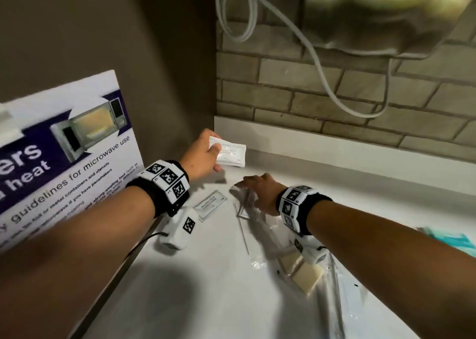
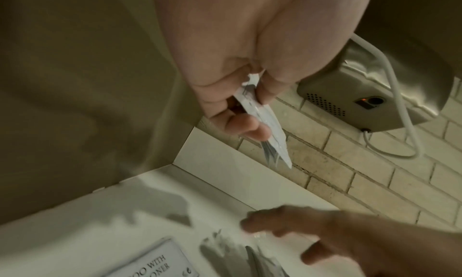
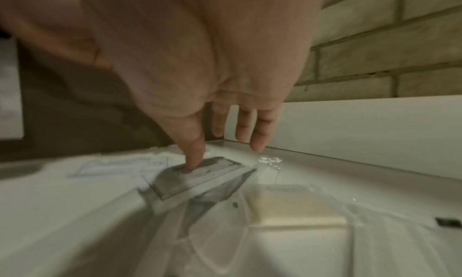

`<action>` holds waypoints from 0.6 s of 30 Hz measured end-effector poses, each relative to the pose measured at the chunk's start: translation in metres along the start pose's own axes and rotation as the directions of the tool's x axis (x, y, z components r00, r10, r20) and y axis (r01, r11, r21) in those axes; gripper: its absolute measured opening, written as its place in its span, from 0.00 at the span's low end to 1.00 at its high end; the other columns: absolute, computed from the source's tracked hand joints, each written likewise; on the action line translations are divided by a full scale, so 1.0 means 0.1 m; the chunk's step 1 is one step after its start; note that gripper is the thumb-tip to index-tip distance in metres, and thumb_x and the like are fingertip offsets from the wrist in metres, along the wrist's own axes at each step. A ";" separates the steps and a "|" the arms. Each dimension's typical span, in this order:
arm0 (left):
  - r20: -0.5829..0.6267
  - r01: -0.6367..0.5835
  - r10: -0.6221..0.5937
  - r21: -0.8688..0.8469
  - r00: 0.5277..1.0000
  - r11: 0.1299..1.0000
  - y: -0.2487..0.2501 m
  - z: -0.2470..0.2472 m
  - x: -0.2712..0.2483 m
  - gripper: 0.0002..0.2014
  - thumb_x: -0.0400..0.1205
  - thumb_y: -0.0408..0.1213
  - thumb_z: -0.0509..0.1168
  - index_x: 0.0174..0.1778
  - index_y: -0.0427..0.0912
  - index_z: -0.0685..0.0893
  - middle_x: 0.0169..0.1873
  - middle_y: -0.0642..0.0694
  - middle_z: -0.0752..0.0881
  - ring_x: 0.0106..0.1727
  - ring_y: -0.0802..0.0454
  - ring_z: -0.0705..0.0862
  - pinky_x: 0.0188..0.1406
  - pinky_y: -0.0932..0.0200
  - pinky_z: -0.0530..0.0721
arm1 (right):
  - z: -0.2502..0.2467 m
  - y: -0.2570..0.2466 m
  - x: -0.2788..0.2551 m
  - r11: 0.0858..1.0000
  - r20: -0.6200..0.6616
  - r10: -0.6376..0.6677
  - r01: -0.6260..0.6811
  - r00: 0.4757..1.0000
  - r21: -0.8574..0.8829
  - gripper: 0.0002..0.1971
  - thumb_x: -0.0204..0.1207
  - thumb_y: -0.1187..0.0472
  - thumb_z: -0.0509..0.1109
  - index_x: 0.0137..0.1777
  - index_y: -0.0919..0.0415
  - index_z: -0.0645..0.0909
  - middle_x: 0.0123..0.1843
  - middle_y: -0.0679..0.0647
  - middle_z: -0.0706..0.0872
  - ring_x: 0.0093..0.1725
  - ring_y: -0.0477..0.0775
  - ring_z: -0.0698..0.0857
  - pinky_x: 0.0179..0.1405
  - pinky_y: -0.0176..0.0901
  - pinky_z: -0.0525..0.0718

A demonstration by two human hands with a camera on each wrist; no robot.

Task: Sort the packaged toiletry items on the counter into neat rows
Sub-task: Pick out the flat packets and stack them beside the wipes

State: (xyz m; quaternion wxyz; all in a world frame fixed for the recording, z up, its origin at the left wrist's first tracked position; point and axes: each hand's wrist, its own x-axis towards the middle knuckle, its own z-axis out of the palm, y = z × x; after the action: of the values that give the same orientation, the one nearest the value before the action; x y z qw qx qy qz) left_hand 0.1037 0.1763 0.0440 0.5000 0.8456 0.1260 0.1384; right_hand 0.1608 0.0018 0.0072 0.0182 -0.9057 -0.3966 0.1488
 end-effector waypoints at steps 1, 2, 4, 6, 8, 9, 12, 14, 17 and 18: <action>-0.003 -0.003 0.003 0.003 1.000 1.000 0.00 0.00 0.02 0.05 0.88 0.33 0.52 0.57 0.44 0.69 0.57 0.37 0.81 0.28 0.47 0.82 0.18 0.65 0.76 | 0.02 -0.02 0.03 0.998 0.053 -0.036 0.038 0.998 -0.049 0.29 0.79 0.58 0.66 0.80 0.43 0.66 0.80 0.50 0.69 0.75 0.62 0.68 0.73 0.53 0.72; -0.006 -0.007 0.007 0.000 1.000 1.000 0.00 0.00 0.04 0.04 0.88 0.33 0.52 0.57 0.44 0.69 0.56 0.38 0.82 0.28 0.47 0.82 0.20 0.62 0.76 | 0.04 -0.04 0.06 0.994 0.094 -0.048 0.057 0.994 -0.095 0.28 0.79 0.56 0.64 0.79 0.40 0.67 0.80 0.49 0.69 0.76 0.61 0.67 0.74 0.52 0.71; -0.009 -0.016 0.016 -0.004 1.000 1.000 0.00 0.00 0.06 0.04 0.88 0.33 0.52 0.57 0.44 0.69 0.55 0.39 0.82 0.27 0.48 0.82 0.21 0.62 0.76 | 0.04 -0.05 0.11 0.975 0.101 -0.062 0.082 0.993 -0.207 0.24 0.79 0.52 0.64 0.76 0.39 0.72 0.77 0.49 0.72 0.75 0.60 0.68 0.72 0.52 0.71; -0.026 -0.024 0.024 -0.012 0.999 1.000 0.01 -0.01 0.09 0.04 0.88 0.33 0.52 0.57 0.44 0.69 0.54 0.40 0.82 0.26 0.50 0.82 0.19 0.67 0.76 | -0.02 -0.05 0.18 0.949 0.099 -0.079 0.106 0.992 -0.298 0.24 0.77 0.53 0.68 0.73 0.42 0.74 0.73 0.51 0.74 0.74 0.61 0.69 0.71 0.53 0.73; -0.058 -0.019 0.018 -0.026 0.998 0.999 0.00 -0.03 0.11 0.04 0.89 0.34 0.52 0.57 0.45 0.69 0.54 0.39 0.83 0.27 0.51 0.82 0.19 0.66 0.76 | -0.09 -0.07 0.28 0.939 0.101 -0.107 0.134 0.989 -0.316 0.23 0.73 0.56 0.73 0.69 0.45 0.79 0.70 0.52 0.76 0.72 0.60 0.70 0.70 0.55 0.75; -0.075 -0.019 0.017 -0.022 0.997 1.000 0.00 -0.04 0.12 0.04 0.89 0.34 0.52 0.57 0.45 0.69 0.53 0.39 0.83 0.26 0.51 0.81 0.20 0.64 0.76 | -0.13 -0.08 0.33 0.952 0.083 -0.124 0.142 0.989 -0.270 0.20 0.72 0.56 0.75 0.65 0.46 0.83 0.67 0.53 0.79 0.70 0.60 0.72 0.68 0.55 0.77; -0.108 -0.043 0.047 0.044 0.993 0.998 -0.01 -0.12 0.18 0.07 0.88 0.34 0.52 0.60 0.43 0.70 0.55 0.38 0.85 0.26 0.50 0.82 0.24 0.61 0.75 | -0.20 -0.20 0.46 0.983 0.017 -0.179 0.179 0.984 -0.042 0.12 0.70 0.60 0.77 0.53 0.56 0.86 0.56 0.56 0.87 0.57 0.58 0.83 0.58 0.46 0.82; -0.113 -0.060 0.074 0.127 0.991 0.990 0.00 -0.17 0.20 0.09 0.88 0.35 0.52 0.63 0.42 0.71 0.54 0.38 0.86 0.29 0.47 0.83 0.28 0.60 0.77 | -0.18 -0.35 0.52 0.977 0.051 -0.214 0.213 0.976 0.016 0.12 0.72 0.61 0.75 0.55 0.60 0.85 0.54 0.57 0.89 0.50 0.56 0.83 0.50 0.41 0.78; -0.126 -0.065 0.091 0.198 0.988 0.978 0.03 -0.21 0.21 0.10 0.88 0.36 0.52 0.64 0.43 0.71 0.53 0.41 0.86 0.32 0.48 0.85 0.30 0.60 0.79 | -0.01 -0.58 0.61 0.961 0.148 -0.277 0.277 0.949 0.025 0.17 0.72 0.62 0.73 0.62 0.59 0.83 0.60 0.59 0.86 0.60 0.59 0.83 0.58 0.45 0.80; -0.129 -0.065 0.092 0.202 0.987 0.977 0.04 -0.22 0.21 0.10 0.88 0.36 0.52 0.65 0.44 0.71 0.53 0.42 0.86 0.32 0.49 0.85 0.28 0.61 0.78 | 0.06 -0.62 0.64 0.954 0.148 -0.295 0.299 0.944 -0.007 0.21 0.71 0.60 0.71 0.66 0.55 0.81 0.63 0.58 0.82 0.65 0.61 0.80 0.63 0.50 0.79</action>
State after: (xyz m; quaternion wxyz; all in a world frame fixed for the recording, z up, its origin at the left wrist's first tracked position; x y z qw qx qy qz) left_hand 0.1151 0.1997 0.0598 0.3977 0.8838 0.1399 0.2031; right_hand 0.1562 0.0900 -0.0058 -0.0016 -0.8225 -0.5309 0.2039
